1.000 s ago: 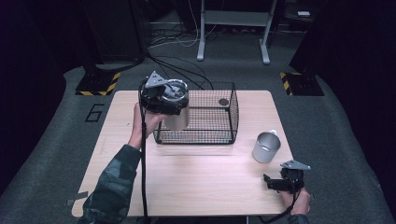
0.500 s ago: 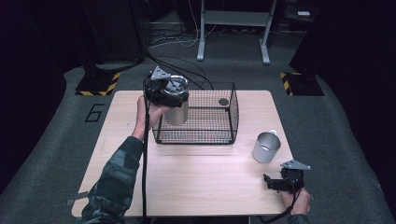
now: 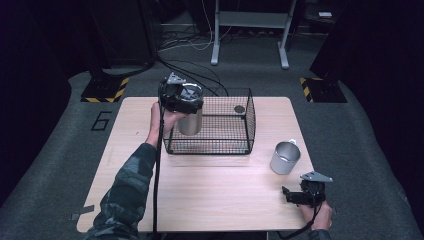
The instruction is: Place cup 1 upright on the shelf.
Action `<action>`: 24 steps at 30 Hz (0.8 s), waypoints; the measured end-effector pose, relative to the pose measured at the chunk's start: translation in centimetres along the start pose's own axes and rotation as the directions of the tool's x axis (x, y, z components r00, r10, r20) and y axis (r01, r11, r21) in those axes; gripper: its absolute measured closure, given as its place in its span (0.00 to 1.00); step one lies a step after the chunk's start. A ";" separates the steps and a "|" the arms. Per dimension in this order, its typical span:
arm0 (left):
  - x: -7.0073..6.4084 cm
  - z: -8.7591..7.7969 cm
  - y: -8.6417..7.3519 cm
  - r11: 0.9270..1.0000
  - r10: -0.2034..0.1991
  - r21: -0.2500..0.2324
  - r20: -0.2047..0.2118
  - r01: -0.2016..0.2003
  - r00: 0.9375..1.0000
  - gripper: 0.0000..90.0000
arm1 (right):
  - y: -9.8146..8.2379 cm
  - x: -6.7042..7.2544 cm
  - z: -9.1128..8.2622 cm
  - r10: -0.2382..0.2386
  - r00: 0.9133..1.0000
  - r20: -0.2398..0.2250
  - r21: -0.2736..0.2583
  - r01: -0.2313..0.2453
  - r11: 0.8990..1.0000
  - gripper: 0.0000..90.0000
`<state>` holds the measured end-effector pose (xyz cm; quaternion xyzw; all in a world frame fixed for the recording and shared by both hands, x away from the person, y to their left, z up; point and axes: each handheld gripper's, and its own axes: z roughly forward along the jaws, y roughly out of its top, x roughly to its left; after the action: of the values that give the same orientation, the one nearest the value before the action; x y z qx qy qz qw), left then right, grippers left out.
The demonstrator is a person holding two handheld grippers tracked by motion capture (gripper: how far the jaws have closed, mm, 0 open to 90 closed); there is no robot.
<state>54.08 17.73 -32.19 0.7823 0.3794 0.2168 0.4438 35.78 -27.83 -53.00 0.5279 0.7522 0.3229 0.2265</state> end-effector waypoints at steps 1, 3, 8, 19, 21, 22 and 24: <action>0.1 0.3 -0.1 1.000 -0.002 0.015 -0.002 0.002 1.000 0.04 | 0.0 0.0 0.0 0.000 1.000 0.000 0.000 0.000 1.000 0.03; 0.3 0.7 -0.3 1.000 -0.008 0.022 -0.002 0.008 1.000 0.04 | 0.0 0.0 0.0 0.000 1.000 0.000 0.000 0.000 1.000 0.03; 0.4 1.4 -0.6 0.999 -0.011 0.047 -0.002 0.011 1.000 0.04 | 0.0 0.0 0.0 0.000 1.000 0.000 0.000 0.000 1.000 0.03; 1.1 3.0 -1.6 0.995 -0.032 0.093 -0.014 0.033 0.999 0.04 | 0.0 0.0 0.0 0.000 1.000 0.000 0.000 0.000 1.000 0.03; 1.2 3.1 -1.7 0.994 -0.031 0.104 -0.015 0.032 0.999 0.04 | 0.0 0.0 0.0 0.002 1.000 0.000 0.000 -0.002 1.000 0.03; 1.3 3.2 -1.7 0.994 -0.038 0.099 -0.017 0.039 0.999 0.04 | 0.0 0.0 0.0 0.004 1.000 0.000 0.001 -0.004 1.000 0.03; 1.5 3.4 -1.9 0.993 -0.037 0.108 -0.017 0.039 0.999 0.04 | 0.0 0.0 0.0 0.004 1.000 0.000 0.002 -0.004 1.000 0.03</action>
<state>56.52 17.68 -35.52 0.7962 0.4087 0.1935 0.4020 35.75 -27.80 -52.99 0.5297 0.7512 0.3228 0.2255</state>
